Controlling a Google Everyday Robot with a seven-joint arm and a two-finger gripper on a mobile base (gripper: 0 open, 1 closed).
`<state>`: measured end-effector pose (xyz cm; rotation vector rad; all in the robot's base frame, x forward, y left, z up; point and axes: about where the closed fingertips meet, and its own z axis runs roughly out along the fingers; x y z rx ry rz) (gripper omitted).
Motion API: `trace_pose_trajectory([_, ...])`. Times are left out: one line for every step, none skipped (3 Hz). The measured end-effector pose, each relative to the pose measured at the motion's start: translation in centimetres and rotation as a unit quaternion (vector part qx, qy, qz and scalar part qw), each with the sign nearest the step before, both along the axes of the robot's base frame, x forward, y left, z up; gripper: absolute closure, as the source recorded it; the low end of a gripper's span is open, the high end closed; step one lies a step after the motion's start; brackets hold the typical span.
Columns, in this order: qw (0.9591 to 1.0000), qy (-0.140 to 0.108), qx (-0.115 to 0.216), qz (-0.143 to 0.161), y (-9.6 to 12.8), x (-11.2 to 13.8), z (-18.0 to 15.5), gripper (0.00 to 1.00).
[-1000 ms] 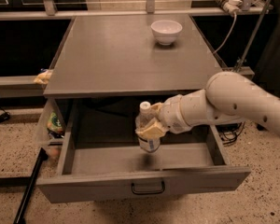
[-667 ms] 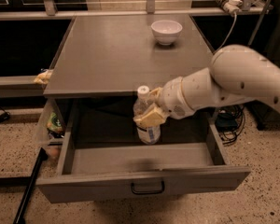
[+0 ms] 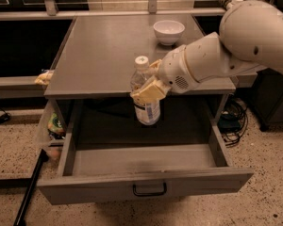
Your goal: Pick blue plastic bottle from top drawer and place on counter
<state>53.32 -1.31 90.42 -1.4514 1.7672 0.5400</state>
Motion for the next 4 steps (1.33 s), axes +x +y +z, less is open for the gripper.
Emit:
trace_pose_trajectory([1.0,-0.002,-0.001,-0.008,0.0,0.7,0.9,1.0])
trace_pose_trajectory([0.9998,-0.004,-0.005,-0.021,-0.1,3.4,3.4,1.0])
trace_pose_trajectory([0.9995,-0.019,0.004,-0.025,0.3,6.9,5.9,1.0])
trace_pose_trajectory([0.9988,-0.025,0.03,-0.03,0.7,10.4,6.7,1.0])
